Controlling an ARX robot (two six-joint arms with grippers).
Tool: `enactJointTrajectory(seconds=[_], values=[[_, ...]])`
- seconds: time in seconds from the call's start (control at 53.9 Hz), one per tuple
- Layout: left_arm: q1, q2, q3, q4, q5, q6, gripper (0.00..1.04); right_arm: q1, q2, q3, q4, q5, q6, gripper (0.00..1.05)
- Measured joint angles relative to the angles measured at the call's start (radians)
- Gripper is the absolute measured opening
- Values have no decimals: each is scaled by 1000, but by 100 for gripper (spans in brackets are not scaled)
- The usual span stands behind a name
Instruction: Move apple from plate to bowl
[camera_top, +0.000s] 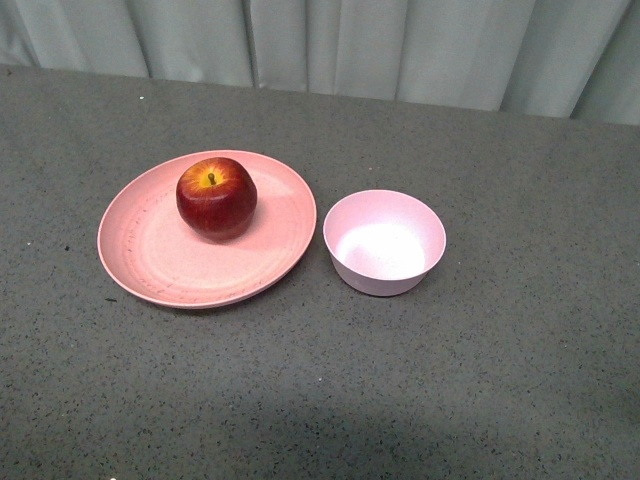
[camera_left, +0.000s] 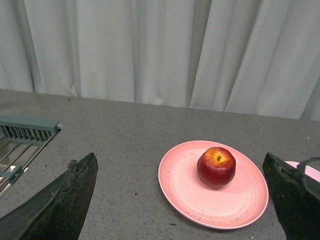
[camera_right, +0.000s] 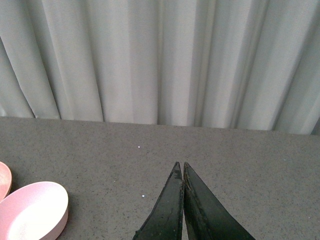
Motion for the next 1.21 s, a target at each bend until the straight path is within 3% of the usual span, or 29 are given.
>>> enactJointTrajectory(seconds=[0.427,1.114,1.206], values=[[0,0,0,0,0,0,98,0,-370,-18,-332,-3,0,1],[0,0,0,0,0,0,98,0,-654,-18,-611,-3,0,1],[0,0,0,0,-1,0,98,0,-789,-18,-774,-5,0,1]])
